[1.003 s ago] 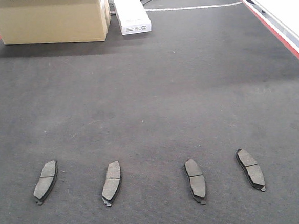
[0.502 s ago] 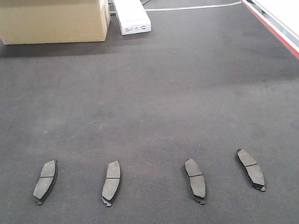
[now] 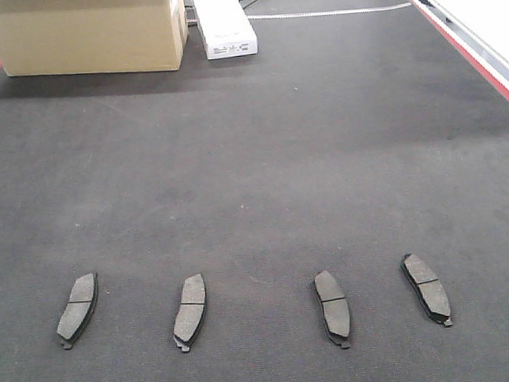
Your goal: Move and align brake pads A on conveyor
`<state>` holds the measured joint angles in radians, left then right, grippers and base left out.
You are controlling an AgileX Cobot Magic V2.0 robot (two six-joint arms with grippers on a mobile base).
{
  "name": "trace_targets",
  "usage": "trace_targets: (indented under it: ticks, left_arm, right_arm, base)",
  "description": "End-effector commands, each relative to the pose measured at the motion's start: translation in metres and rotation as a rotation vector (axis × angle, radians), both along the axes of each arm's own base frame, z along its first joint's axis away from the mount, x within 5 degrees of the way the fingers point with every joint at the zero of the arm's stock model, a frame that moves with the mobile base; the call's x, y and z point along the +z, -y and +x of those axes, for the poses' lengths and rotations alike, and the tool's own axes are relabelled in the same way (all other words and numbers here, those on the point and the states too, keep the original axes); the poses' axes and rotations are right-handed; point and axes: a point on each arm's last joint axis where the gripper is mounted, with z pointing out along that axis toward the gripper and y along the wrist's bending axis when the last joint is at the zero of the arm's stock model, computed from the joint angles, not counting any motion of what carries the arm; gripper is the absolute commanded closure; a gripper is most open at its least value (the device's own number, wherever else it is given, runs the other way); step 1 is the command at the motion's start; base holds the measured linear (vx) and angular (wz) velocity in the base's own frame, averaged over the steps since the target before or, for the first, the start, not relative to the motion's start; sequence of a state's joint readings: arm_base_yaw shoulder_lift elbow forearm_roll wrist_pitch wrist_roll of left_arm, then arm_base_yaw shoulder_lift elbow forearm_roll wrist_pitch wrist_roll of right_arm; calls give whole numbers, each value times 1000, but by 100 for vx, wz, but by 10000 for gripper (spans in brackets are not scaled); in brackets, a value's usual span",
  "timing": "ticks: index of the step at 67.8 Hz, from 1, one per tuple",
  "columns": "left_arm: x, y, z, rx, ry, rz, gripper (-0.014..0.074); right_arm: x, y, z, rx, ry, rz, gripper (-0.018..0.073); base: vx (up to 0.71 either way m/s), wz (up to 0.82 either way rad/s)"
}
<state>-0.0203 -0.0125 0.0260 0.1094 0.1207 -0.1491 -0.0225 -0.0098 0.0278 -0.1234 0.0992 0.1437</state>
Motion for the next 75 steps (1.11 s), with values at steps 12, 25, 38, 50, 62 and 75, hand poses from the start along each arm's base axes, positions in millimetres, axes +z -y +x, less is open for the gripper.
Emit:
trace_targets:
  ticks: [12, 25, 38, 50, 62, 75]
  left_arm:
    - [2, 1, 0, -7, 68, -16, 602]
    - [2, 1, 0, -7, 68, -16, 602]
    - [2, 1, 0, -7, 68, -16, 602]
    - [2, 1, 0, -7, 68, -16, 602]
    - [2, 1, 0, -7, 68, -16, 602]
    - [2, 1, 0, -7, 68, -16, 602]
  right_arm:
    - [2, -3, 0, 41, 64, -23, 571]
    - [2, -3, 0, 41, 62, -23, 571]
    - [2, -3, 0, 41, 60, -23, 571]
    - [2, -3, 0, 41, 60, -23, 571]
    - [2, -3, 0, 41, 60, -23, 571]
    - [2, -3, 0, 41, 60, -23, 571]
  base:
    - [0, 0]
    - [0, 0]
    - [0, 0]
    - [0, 0]
    - [0, 0]
    - [0, 0]
